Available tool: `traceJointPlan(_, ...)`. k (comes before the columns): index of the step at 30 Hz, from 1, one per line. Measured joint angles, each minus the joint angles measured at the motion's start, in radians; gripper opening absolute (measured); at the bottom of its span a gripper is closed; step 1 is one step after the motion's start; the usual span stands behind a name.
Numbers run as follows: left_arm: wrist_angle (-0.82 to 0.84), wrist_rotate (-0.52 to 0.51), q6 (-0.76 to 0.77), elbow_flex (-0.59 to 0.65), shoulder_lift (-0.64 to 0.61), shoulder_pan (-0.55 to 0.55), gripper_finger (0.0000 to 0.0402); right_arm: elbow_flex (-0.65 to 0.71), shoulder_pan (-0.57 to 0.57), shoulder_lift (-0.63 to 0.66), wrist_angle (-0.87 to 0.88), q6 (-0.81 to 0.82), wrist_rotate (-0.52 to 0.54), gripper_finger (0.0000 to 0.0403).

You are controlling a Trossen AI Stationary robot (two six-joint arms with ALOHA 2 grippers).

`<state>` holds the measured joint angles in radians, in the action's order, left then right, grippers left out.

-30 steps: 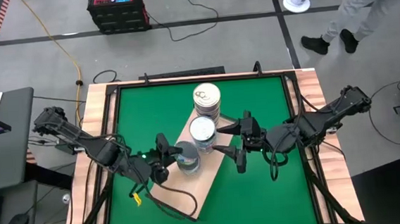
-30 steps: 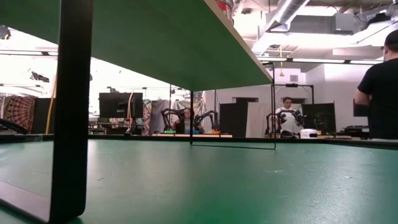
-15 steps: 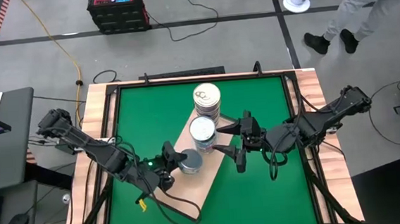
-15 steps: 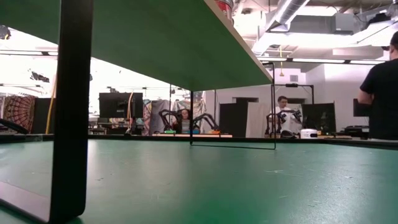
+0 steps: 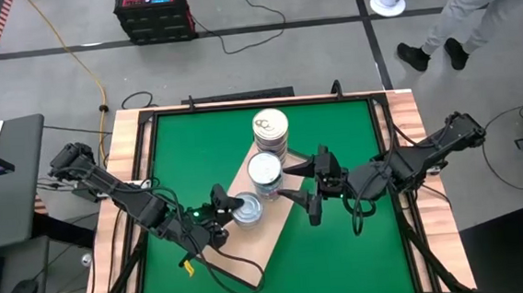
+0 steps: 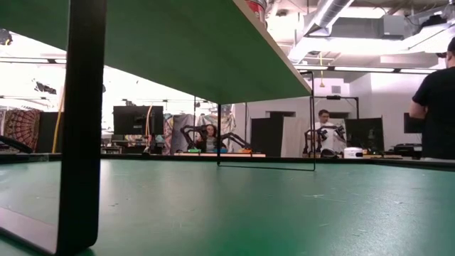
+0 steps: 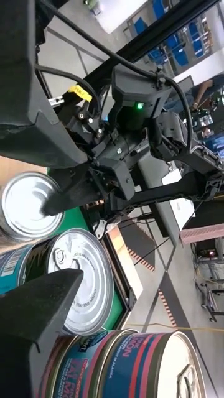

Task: Stack canned seafood by type on shelf
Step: Stack the green white tuna can on top of other the green white tuna cans on the shelf

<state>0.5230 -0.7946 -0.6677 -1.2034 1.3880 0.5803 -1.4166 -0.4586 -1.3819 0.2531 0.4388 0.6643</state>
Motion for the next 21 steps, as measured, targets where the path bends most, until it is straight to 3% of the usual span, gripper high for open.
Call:
traceJointPlan(5,0.025,-0.030,0.003,0.000,-0.013,-0.004,0.0242,0.000,-0.006,0.000,0.000,0.007,0.000,0.0301)
traceJointPlan(12,0.059,0.016,0.050,0.000,-0.031,-0.008,0.0242,0.000,-0.007,0.000,-0.002,0.008,0.000,0.0301)
traceJointPlan(21,0.106,0.151,0.068,-0.043,-0.036,-0.016,0.0242,0.000,-0.006,0.000,-0.003,0.018,-0.001,0.0302)
